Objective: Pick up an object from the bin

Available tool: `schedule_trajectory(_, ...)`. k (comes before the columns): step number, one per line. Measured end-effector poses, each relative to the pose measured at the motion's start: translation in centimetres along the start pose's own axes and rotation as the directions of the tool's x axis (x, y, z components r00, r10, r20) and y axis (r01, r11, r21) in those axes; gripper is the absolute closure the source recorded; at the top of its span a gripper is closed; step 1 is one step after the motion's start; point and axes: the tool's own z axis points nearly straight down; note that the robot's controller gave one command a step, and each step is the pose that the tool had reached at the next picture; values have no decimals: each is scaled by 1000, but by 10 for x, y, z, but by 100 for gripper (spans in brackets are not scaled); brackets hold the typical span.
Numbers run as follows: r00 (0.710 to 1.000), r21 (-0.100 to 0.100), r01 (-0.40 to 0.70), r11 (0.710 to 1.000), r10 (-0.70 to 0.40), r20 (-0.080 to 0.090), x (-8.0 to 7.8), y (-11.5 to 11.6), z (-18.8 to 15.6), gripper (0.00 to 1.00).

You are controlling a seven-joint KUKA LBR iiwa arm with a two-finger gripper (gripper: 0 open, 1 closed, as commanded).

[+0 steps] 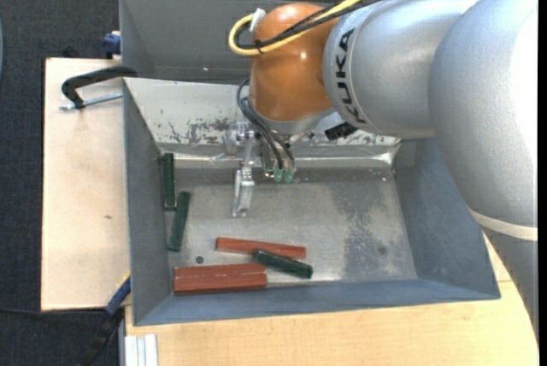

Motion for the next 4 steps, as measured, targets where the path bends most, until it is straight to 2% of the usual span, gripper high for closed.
schedule_trajectory(1,997,1,76,997,-76,9,16,21,25,0)
schedule_trajectory(2,998,-1,67,998,-67,-2,49,12,52,0)
schedule_trajectory(3,997,1,-78,997,78,-1,64,0,57,0)
schedule_trajectory(4,894,0,448,894,-448,-1,98,-32,64,100)
